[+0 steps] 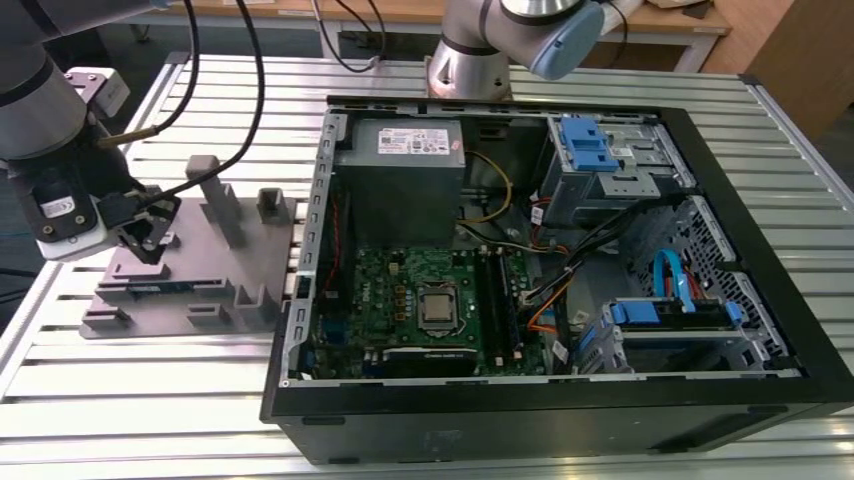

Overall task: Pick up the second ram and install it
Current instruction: 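Pick up the second ram and move it above second insertion slot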

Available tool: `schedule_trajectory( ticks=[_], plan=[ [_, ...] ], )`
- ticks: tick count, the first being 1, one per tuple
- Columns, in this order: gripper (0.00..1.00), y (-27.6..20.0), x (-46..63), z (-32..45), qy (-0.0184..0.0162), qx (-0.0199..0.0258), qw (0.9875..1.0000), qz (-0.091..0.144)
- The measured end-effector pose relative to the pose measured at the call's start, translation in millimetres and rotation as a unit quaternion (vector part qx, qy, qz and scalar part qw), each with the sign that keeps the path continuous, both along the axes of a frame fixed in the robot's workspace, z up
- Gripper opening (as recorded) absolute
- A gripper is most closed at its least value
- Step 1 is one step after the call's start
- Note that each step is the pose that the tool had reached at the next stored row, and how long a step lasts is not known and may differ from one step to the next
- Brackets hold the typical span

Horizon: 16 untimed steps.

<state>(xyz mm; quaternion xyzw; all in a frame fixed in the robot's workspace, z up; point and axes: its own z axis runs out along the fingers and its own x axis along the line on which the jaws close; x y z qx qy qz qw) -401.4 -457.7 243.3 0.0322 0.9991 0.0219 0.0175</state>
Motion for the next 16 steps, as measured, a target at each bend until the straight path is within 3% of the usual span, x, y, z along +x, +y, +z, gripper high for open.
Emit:
schedule_trajectory(
  ticks=[13,16],
  plan=[
    [0.11,0.0,0.0,-0.1,0.0000,-0.0003,0.9998,0.021],
    [0.11,0.0,0.0,-0.2,0.0000,-0.0003,0.9991,0.042]
  ],
)
